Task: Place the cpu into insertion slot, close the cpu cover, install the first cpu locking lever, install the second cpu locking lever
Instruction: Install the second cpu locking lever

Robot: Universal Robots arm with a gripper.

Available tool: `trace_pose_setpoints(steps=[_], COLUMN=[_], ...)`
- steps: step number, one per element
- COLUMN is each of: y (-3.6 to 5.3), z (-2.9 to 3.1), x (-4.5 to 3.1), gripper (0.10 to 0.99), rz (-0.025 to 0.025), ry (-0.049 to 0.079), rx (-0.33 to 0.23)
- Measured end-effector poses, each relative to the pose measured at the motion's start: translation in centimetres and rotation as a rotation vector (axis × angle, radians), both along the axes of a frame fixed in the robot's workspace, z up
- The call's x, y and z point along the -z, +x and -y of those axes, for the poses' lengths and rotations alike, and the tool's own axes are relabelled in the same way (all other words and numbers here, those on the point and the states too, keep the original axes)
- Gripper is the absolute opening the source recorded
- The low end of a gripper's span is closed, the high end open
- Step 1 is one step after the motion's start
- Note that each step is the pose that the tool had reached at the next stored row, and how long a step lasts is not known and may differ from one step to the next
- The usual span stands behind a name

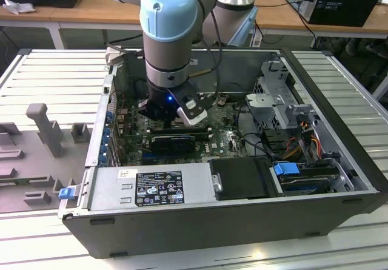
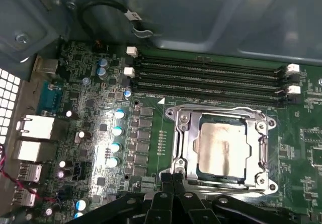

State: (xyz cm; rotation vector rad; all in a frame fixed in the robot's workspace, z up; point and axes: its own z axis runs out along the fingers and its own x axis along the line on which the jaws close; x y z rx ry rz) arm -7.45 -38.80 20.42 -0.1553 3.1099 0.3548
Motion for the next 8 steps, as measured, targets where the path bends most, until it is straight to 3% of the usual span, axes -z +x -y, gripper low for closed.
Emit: trace_pose_setpoints(steps=[4,6,8], y=[-0.12,-0.18,-0.42], z=[0.21,0.22,0.29], x=[0.53,0.75,0.76], gripper=[0.106,0.106,0.106], rz=[0.0002,0.0002,0.0001], ry=[0.038,0.049,0.052], rx=[-0.008,-0.010,-0.013])
